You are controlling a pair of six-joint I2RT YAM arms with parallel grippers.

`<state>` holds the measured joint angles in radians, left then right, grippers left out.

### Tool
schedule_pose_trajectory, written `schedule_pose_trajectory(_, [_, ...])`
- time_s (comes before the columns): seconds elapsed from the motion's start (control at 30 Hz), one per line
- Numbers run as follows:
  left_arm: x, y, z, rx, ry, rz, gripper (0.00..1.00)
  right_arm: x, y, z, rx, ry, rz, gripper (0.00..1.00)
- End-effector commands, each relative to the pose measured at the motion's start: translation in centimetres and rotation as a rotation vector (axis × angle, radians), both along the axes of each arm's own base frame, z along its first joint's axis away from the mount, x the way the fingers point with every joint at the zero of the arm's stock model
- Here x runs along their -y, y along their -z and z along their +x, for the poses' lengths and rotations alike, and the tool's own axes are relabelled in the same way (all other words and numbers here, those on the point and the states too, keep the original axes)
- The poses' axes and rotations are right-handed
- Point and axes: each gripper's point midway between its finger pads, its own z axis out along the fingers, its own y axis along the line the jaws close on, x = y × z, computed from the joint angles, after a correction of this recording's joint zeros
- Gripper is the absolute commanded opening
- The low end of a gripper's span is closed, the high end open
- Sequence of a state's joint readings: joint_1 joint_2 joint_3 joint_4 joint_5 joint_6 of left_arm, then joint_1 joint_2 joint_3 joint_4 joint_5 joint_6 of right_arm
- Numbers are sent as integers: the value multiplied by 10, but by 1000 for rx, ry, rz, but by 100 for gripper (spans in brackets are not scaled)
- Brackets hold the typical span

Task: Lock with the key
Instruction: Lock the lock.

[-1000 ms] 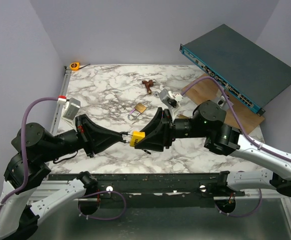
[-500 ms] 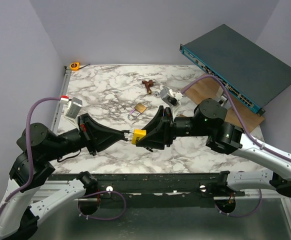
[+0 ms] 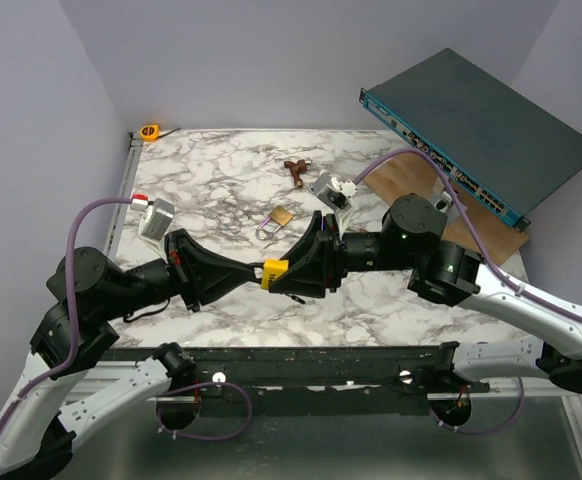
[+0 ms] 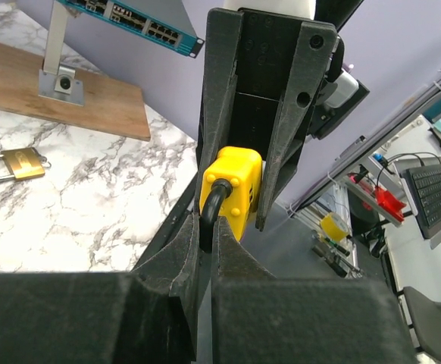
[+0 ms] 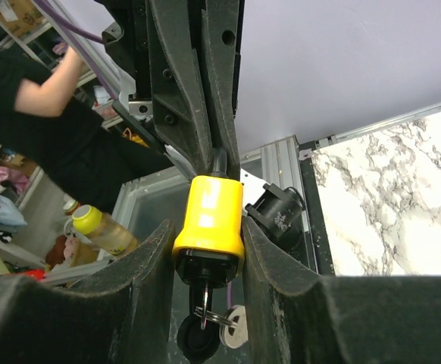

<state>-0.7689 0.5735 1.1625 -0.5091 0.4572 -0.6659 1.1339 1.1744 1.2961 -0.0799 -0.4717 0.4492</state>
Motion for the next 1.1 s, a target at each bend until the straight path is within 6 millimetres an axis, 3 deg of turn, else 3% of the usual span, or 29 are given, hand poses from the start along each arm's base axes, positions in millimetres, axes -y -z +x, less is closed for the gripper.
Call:
schedule_pose_trajectory(0.0, [21,27,-26,-73,214,66,0,-17,-16,38,13,177,94,1])
schedule_pose_trajectory(0.37, [33,34,-32,-82,265,83,0,-25,5,42,-9,182,31,1])
schedule_pose_trajectory(0.63, [44,46,-33,-102,301,99,0,-21,19,45,-18,208,9,1])
schedule_pose_trajectory(1.07, [45,36,-23,-76,251,65,0,-8,31,48,-24,256,1,1])
